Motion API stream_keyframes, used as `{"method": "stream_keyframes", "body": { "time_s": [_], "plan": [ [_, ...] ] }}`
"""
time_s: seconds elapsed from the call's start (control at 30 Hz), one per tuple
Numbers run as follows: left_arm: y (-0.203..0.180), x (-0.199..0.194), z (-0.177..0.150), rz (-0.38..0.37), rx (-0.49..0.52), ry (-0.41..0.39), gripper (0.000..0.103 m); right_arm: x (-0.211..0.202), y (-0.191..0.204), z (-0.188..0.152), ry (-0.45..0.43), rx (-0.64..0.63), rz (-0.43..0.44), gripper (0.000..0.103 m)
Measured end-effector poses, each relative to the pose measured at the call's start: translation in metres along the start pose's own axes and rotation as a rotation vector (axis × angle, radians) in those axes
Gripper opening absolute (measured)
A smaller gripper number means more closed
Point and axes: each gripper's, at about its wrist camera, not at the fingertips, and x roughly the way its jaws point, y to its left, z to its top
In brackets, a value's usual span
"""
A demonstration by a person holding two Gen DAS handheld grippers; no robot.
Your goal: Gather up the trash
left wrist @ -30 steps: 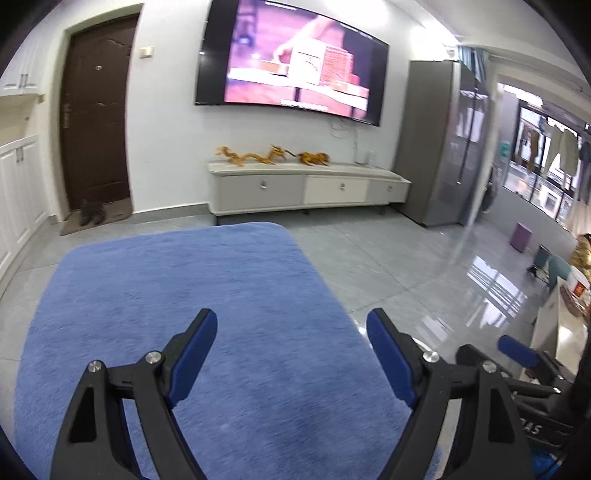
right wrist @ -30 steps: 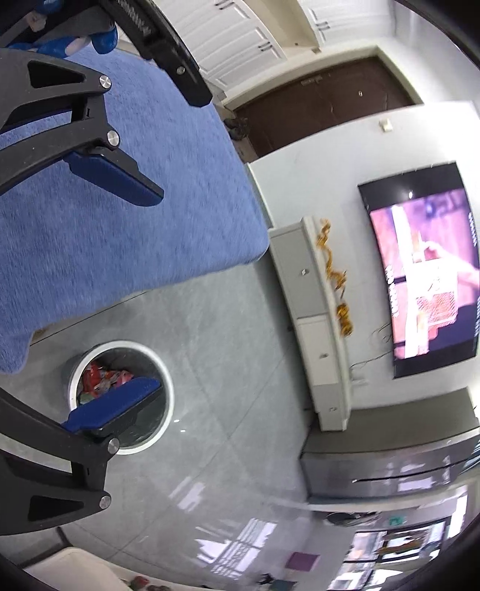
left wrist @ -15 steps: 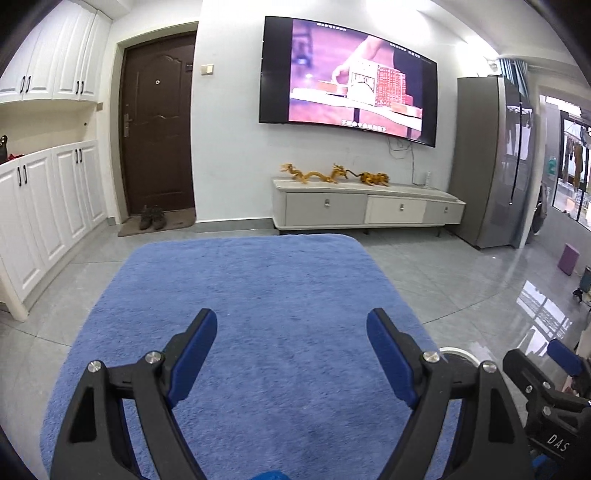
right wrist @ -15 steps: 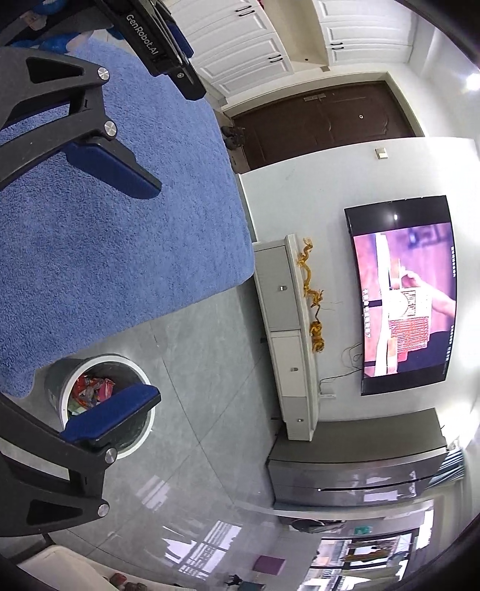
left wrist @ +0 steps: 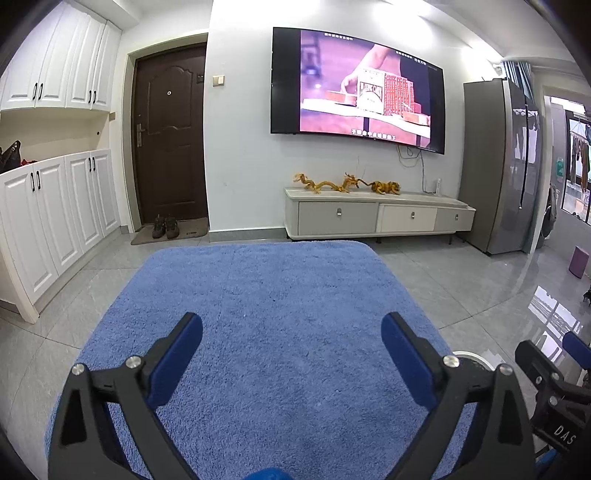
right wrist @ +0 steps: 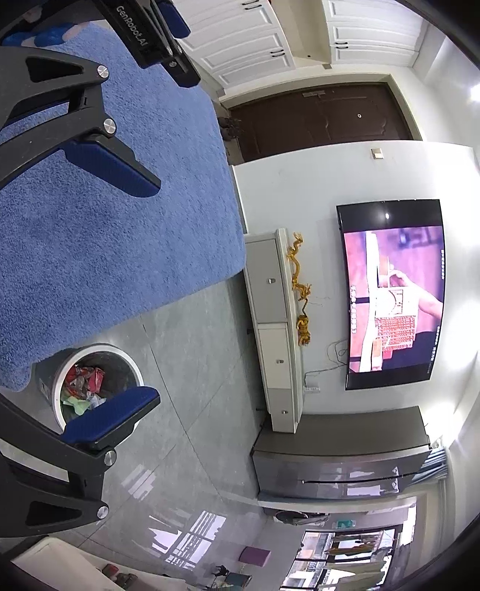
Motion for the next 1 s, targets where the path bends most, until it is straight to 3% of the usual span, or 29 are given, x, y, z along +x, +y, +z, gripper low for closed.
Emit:
{"method": "stream_keyframes", "body": {
  "time_s": [1.0],
  "plan": [
    [-0.011, 0.010, -0.007, -0.010, 0.019, 0.010, 0.102, -0.007, -0.010, -0.004, -0.070, -0.006, -0.095, 0.103]
  ]
}}
